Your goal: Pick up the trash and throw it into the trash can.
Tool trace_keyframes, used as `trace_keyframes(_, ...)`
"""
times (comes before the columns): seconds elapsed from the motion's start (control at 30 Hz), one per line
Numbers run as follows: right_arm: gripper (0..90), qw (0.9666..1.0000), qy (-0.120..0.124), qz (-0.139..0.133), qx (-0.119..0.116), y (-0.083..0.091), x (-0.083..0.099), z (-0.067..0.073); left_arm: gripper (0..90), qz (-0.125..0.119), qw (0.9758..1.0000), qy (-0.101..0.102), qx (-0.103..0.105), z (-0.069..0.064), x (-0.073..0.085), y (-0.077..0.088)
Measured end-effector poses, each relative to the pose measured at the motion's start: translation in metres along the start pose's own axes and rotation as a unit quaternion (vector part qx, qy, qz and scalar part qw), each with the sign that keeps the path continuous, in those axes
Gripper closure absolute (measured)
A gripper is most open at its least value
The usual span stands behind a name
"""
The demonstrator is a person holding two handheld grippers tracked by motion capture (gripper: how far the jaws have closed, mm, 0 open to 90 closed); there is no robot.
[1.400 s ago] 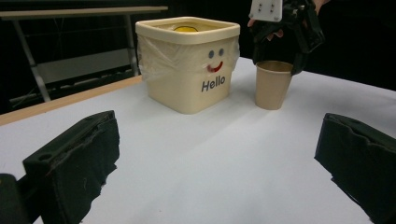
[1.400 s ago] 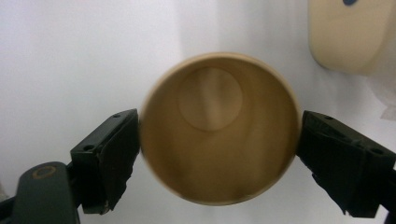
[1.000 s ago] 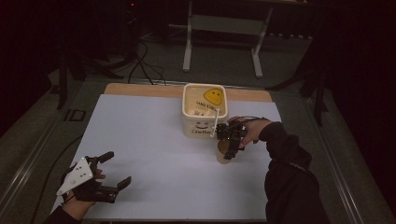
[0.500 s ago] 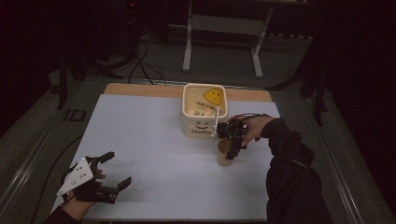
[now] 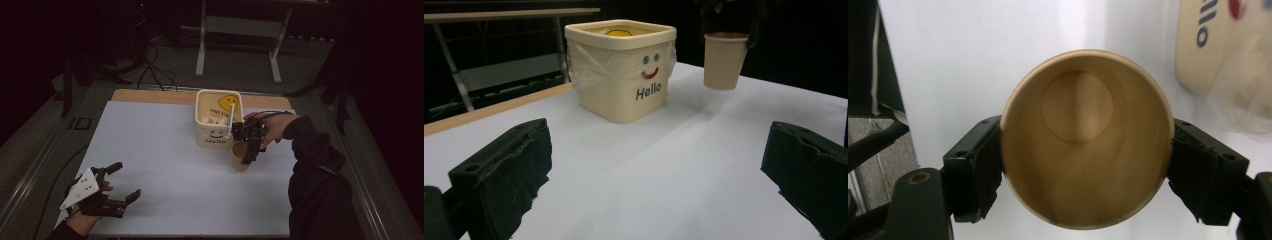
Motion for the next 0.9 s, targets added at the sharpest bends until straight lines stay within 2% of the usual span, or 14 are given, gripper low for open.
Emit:
trace_keyframes(0.27,21.8,0.9999,0.004,-0.01,0.007,0.027,-0.011,0.003,0.6,-0.001,1.0,0.006,0.002,0.001,0.0,-0.002)
trace_keyframes(0.5,22.0,0.9998,0.007,-0.007,0.016,0.049,-0.016,0.004,0.6,-0.004,0.9999,0.011,0.004,0.001,-0.001,-0.002)
trace_keyframes(0.9,22.3,0.9995,0.001,-0.011,0.028,0.09,-0.027,0.007,0.6,-0.006,0.9998,0.02,0.008,0.003,-0.001,-0.004)
Point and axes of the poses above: each handheld gripper's, and its own axes: y roughly backward along the jaws, x roughly out of its underside, z roughly to its left, the point moved 10 cm from there along -y, roughly forward along the jaws, and after that the axes turned 8 degrees about -z, right-handed, at the moved point
